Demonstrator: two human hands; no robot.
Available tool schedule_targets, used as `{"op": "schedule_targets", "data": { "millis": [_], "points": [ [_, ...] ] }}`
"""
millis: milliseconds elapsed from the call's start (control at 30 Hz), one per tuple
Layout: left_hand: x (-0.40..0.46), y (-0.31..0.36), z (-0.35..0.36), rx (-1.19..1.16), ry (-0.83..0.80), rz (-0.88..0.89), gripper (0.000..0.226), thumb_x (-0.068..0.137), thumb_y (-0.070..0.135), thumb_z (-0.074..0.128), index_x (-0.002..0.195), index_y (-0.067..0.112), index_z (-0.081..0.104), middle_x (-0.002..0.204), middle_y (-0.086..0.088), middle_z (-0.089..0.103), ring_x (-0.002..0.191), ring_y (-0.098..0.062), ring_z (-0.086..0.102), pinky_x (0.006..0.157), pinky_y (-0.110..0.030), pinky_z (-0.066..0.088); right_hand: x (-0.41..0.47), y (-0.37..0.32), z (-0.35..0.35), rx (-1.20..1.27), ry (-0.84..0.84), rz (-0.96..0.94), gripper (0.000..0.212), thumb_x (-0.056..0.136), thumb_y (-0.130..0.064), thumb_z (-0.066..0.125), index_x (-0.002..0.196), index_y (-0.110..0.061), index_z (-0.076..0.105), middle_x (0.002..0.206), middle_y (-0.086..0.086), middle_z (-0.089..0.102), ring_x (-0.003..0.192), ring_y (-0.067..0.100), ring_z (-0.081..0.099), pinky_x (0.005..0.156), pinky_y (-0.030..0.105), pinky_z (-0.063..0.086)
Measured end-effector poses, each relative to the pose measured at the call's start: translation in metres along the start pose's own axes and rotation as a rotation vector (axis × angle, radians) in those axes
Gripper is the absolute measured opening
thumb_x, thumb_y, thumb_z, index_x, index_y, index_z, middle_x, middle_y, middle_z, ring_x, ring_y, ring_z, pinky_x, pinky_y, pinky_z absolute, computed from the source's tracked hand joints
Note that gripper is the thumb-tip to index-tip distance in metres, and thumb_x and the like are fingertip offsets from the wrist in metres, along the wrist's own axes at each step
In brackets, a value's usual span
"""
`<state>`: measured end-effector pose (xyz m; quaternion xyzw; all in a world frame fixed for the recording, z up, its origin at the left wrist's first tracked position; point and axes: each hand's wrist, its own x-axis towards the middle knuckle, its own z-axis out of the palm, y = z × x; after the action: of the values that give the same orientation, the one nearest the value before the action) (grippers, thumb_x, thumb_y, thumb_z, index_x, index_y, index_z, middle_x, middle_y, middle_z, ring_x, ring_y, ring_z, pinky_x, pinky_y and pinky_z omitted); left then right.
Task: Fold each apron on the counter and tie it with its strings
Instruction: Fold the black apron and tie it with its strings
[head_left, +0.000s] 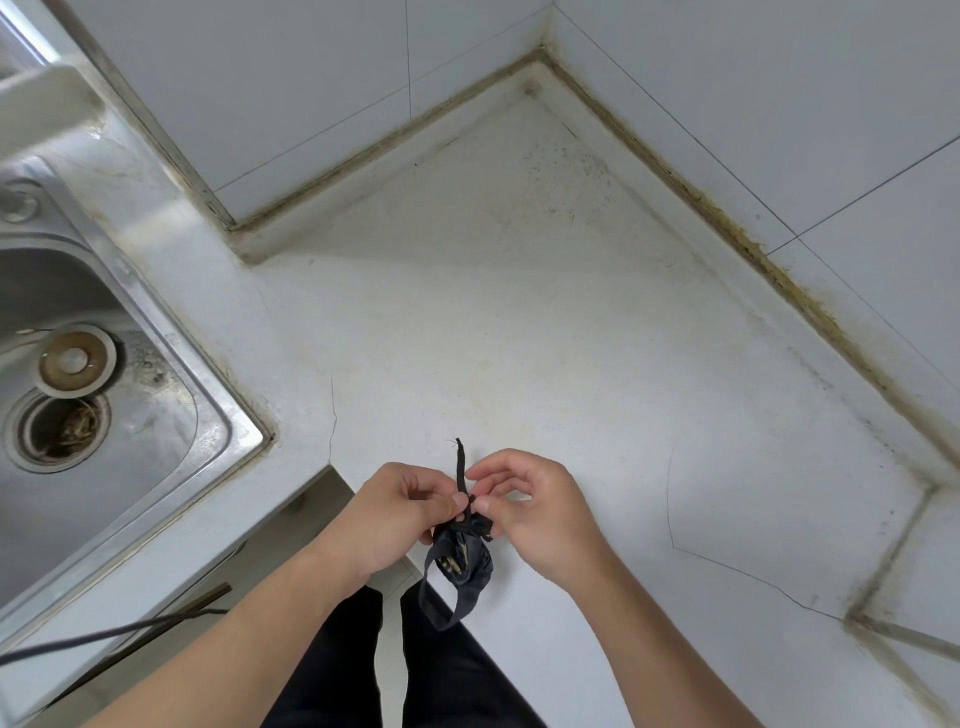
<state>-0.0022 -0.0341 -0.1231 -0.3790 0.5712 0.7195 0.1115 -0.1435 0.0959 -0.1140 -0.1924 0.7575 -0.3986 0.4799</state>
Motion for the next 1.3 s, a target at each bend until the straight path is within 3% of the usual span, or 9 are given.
{"op": "schedule_targets", "data": {
  "millis": [100, 200, 367, 467, 667, 867, 967, 1133, 1300],
  "points": [
    [0.0, 0.002, 0.001, 0.013, -0.003, -0.009, 0.025, 0.099, 0.018, 0.069, 0.076, 0.021, 0.079, 0.074, 0.001, 0.069, 0.07, -0.009, 0.057, 0.07, -0.028, 0.048, -0.005, 0.003, 0.004, -0.154, 0.036, -0.07, 0.033, 0.082, -0.003, 0.079, 0.09, -0.035, 0.077, 0.089, -0.009, 0.072, 0.089, 0.011, 0.067, 0.078, 0.033, 0.062],
    [0.0, 0.004, 0.001, 0.026, 0.011, -0.024, 0.022, 0.098, 0.018, 0.07, 0.078, 0.018, 0.079, 0.073, 0.005, 0.068, 0.071, -0.007, 0.056, 0.068, -0.027, 0.047, -0.008, 0.003, 0.006, -0.156, 0.079, -0.107, 0.035, 0.083, 0.001, 0.075, 0.084, -0.034, 0.077, 0.084, -0.011, 0.07, 0.083, 0.014, 0.066, 0.073, 0.036, 0.062],
    [0.0, 0.001, 0.0, 0.063, 0.023, -0.032, 0.019, 0.097, 0.019, 0.071, 0.081, 0.013, 0.077, 0.074, 0.001, 0.068, 0.071, -0.01, 0.055, 0.068, -0.028, 0.046, -0.011, 0.004, 0.01, -0.193, 0.063, -0.122, 0.03, 0.087, -0.003, 0.07, 0.09, -0.032, 0.072, 0.085, -0.01, 0.067, 0.071, 0.009, 0.061, 0.063, 0.018, 0.049],
    [0.0, -0.001, 0.001, 0.073, 0.025, -0.04, 0.02, 0.098, 0.019, 0.07, 0.08, 0.01, 0.075, 0.073, 0.002, 0.066, 0.071, -0.01, 0.055, 0.067, -0.027, 0.045, -0.009, 0.008, 0.01, -0.225, 0.061, -0.129, 0.025, 0.087, -0.006, 0.074, 0.082, -0.03, 0.071, 0.085, -0.011, 0.068, 0.085, 0.014, 0.063, 0.068, 0.019, 0.051],
    [-0.002, 0.0, 0.006, 0.077, 0.051, -0.043, 0.019, 0.098, 0.018, 0.069, 0.082, 0.01, 0.077, 0.073, -0.003, 0.067, 0.067, -0.008, 0.053, 0.067, -0.026, 0.045, -0.009, 0.013, 0.013, -0.268, 0.065, -0.092, 0.025, 0.091, -0.004, 0.068, 0.081, -0.027, 0.063, 0.087, -0.006, 0.066, 0.086, 0.015, 0.059, 0.074, 0.025, 0.052],
    [-0.006, -0.001, 0.011, 0.063, 0.095, -0.057, 0.019, 0.096, 0.015, 0.07, 0.081, 0.015, 0.081, 0.074, 0.001, 0.073, 0.064, -0.003, 0.059, 0.066, -0.017, 0.046, -0.016, 0.017, 0.015, -0.301, 0.049, -0.058, 0.024, 0.096, -0.008, 0.063, 0.083, -0.028, 0.058, 0.085, -0.009, 0.064, 0.072, 0.013, 0.059, 0.064, 0.026, 0.052],
    [-0.005, 0.0, 0.012, 0.07, 0.104, -0.06, 0.019, 0.096, 0.013, 0.069, 0.08, 0.012, 0.08, 0.072, 0.001, 0.072, 0.063, -0.004, 0.059, 0.064, -0.015, 0.046, -0.018, 0.015, 0.013, -0.329, 0.006, -0.12, 0.021, 0.092, -0.009, 0.065, 0.088, -0.028, 0.057, 0.091, -0.013, 0.061, 0.068, 0.008, 0.058, 0.061, 0.019, 0.048],
    [-0.004, 0.006, 0.013, 0.136, 0.061, -0.052, 0.018, 0.096, 0.009, 0.068, 0.083, 0.01, 0.08, 0.069, 0.004, 0.071, 0.059, 0.001, 0.058, 0.06, -0.008, 0.043, -0.016, 0.015, 0.011, -0.438, 0.003, -0.234, 0.026, 0.088, -0.008, 0.074, 0.09, -0.028, 0.059, 0.098, -0.012, 0.057, 0.089, 0.015, 0.059, 0.075, 0.028, 0.053],
    [-0.002, 0.005, 0.011, 0.185, 0.028, -0.079, 0.018, 0.096, 0.015, 0.069, 0.083, 0.017, 0.081, 0.074, -0.002, 0.073, 0.067, -0.005, 0.057, 0.063, -0.017, 0.046, -0.018, 0.023, 0.017, -0.612, 0.143, -0.34, 0.027, 0.084, -0.006, 0.073, 0.082, -0.028, 0.057, 0.087, -0.018, 0.053, 0.072, 0.007, 0.052, 0.06, 0.028, 0.05]
  ]
}}
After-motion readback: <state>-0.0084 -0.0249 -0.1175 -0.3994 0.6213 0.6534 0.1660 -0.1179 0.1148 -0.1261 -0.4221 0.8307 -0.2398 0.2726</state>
